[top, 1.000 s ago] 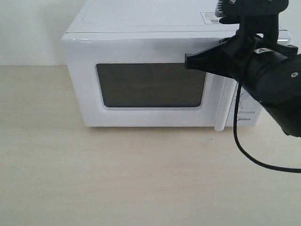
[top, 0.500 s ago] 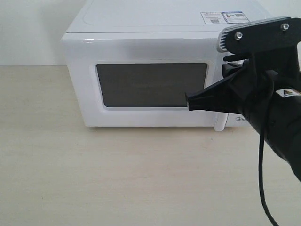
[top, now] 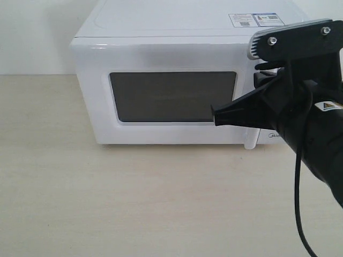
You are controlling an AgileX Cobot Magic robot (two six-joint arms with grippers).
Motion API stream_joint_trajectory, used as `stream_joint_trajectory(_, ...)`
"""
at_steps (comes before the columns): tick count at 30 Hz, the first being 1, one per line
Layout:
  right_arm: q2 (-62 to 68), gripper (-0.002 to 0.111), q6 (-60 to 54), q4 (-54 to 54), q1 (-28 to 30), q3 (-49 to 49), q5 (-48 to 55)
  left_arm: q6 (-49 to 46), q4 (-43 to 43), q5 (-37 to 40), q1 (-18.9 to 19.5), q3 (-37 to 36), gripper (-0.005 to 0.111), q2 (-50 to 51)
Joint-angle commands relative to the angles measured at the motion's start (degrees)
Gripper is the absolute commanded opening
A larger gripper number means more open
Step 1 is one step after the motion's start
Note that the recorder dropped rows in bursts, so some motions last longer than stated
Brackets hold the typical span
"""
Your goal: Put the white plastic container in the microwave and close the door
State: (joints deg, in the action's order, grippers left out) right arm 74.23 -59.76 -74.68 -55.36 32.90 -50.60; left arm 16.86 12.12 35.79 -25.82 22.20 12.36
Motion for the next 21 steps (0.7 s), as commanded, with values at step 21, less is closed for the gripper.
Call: stream_joint_trajectory(21,-4.5,0.0,-0.3,-0.8,1.4,-0.2,-4.3,0.3,0.4,-0.1,0.0,-0.2,0.004,-0.2)
